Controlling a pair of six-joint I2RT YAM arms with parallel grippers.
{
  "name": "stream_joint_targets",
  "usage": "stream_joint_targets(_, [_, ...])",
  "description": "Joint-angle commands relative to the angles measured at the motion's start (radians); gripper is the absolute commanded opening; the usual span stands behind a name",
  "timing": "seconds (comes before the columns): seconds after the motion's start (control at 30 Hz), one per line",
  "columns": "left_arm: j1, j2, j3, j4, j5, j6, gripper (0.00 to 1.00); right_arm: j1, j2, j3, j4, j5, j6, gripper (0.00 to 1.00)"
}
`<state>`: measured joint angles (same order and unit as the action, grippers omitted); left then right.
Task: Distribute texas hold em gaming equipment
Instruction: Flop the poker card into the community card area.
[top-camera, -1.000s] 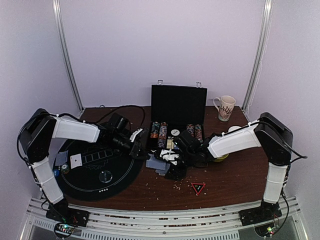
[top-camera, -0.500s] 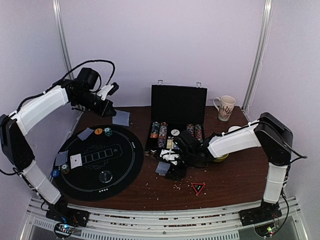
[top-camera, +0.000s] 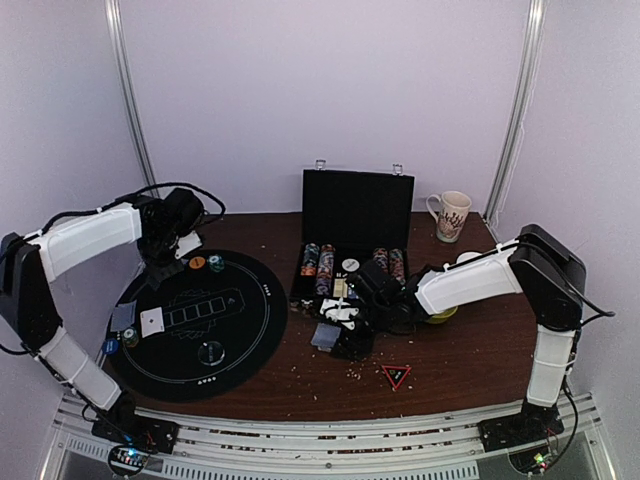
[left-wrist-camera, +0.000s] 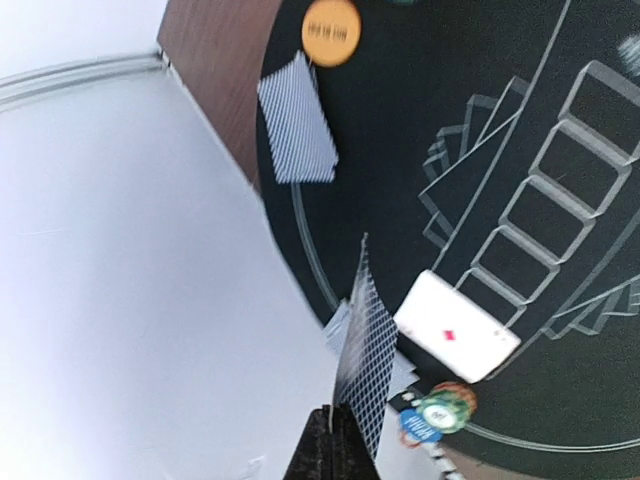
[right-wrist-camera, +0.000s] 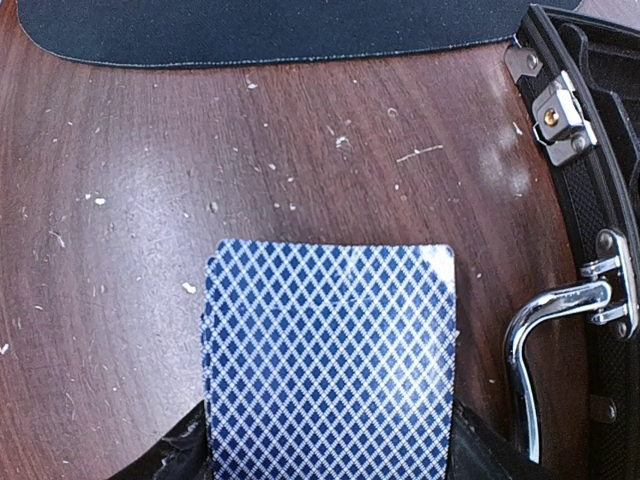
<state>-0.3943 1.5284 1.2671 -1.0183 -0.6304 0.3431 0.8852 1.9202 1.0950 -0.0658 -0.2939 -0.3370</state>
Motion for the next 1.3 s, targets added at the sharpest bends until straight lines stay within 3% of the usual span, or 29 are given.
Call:
stream_joint_targets(0.0, [-0.023, 0.108, -0.083, 0.181, -0.310, 0.049, 0.00, -0.007, 0.034, -0.015, -0.119, 0.049, -0.019, 0.73])
stream_joint_targets(0.1, [-0.040, 0.152, -0.234, 0.370, -0.403, 0.120, 0.00, -0.007, 0.039, -0.010, -0.127, 0.049, -0.017, 0.72])
stream_joint_targets(0.23, [-0.068, 0.133, -0.353, 0.578, -0.300, 0.166, 0.00, -0.006, 0.034, -0.008, -0.127, 0.043, -0.017, 0.72])
stream_joint_targets(0.43, [-0.146, 0.065, -0.495, 0.711, -0.158, 0.264, 0.00, -0.007, 0.034, -0.009, -0.124, 0.045, -0.008, 0.72])
stream_joint_targets(0.6, [-0.159, 0.062, -0.512, 0.699, -0.074, 0.238, 0.00, -0.007, 0.036, -0.008, -0.127, 0.047, -0.008, 0.73])
stream_joint_targets(0.8, [-0.159, 0.128, -0.427, 0.456, 0.099, 0.125, 0.00, -0.007, 0.033, -0.008, -0.127, 0.049, -0.011, 0.72])
stream_joint_targets(0.9, [-0.154, 0.165, -0.425, 0.404, 0.101, 0.104, 0.00, -0.007, 0.035, -0.006, -0.130, 0.050, -0.010, 0.72])
stream_joint_targets(1.27, [-0.075, 0.101, -0.448, 0.405, 0.164, 0.105, 0.00, -0.009, 0.032, -0.015, -0.131, 0.055, -0.016, 0.73])
